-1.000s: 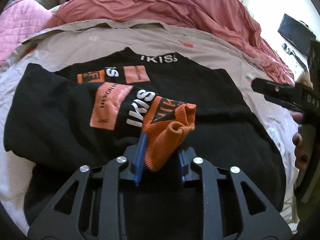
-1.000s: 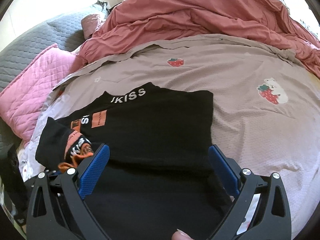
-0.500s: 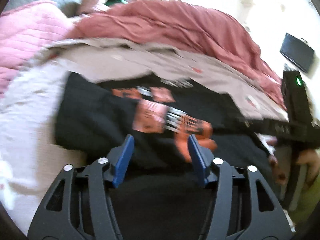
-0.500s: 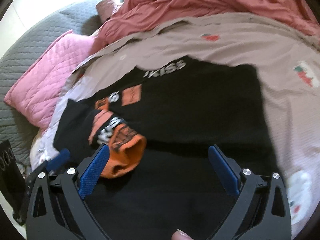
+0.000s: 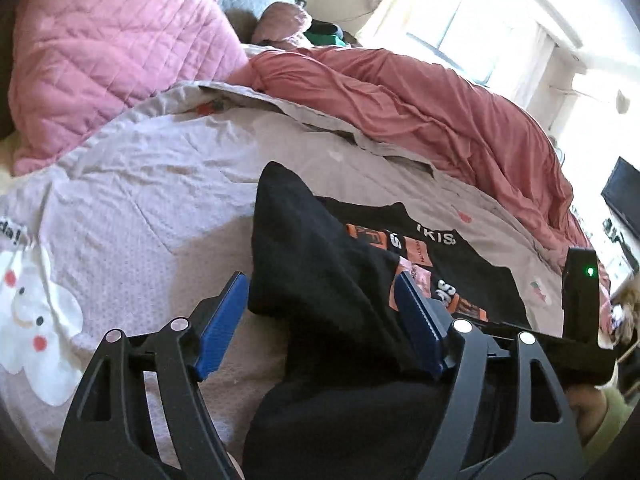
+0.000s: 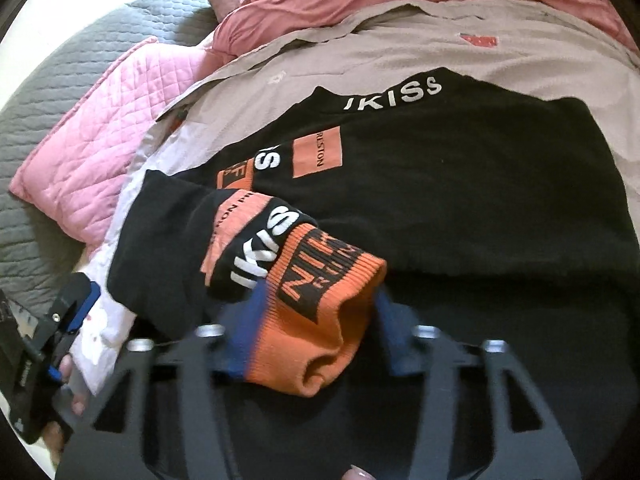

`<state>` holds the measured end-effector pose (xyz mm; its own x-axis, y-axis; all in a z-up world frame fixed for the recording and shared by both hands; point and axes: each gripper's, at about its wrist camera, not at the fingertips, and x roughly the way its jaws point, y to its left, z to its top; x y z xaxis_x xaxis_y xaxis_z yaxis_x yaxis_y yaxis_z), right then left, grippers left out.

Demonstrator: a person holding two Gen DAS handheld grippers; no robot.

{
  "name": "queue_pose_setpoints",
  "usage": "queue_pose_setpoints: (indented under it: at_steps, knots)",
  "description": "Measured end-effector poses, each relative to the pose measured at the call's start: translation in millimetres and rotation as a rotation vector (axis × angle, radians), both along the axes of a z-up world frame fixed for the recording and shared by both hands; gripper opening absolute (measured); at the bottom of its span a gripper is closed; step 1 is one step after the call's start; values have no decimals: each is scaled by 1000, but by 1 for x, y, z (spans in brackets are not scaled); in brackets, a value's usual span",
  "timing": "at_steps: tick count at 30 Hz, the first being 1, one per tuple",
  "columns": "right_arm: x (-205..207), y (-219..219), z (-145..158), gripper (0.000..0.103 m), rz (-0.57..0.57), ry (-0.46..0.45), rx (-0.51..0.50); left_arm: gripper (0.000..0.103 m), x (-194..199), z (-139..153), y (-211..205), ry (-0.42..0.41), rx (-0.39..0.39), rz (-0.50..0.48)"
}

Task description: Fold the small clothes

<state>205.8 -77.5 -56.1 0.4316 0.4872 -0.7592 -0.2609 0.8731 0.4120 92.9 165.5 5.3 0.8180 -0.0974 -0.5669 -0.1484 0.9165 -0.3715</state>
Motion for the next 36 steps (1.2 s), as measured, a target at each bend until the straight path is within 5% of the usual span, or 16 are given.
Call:
queue_pose_setpoints:
  at_steps: [1, 3, 10, 18, 30, 36]
  knots:
    - [0, -1, 1, 15, 1, -7, 13, 67, -1, 0, 1, -1, -6, 3]
    - [-2, 0, 10, 10, 13, -41, 9, 68, -2, -2, 4, -2, -18, 10]
    - [-2, -10, 55, 9, 45, -194, -26, 71, -4, -5, 10, 1, -50, 30]
    - [22, -61, 104, 9, -48, -323, -120, 71, -3, -5, 4, 6, -29, 17]
    - [51, -99, 54, 9, -121, -236, -183, 71, 22, 22, -34, 55, 86, -65]
    - [55, -102, 32, 9, -136, -198, -196, 71, 73, 17, -57, 208, 116, -128]
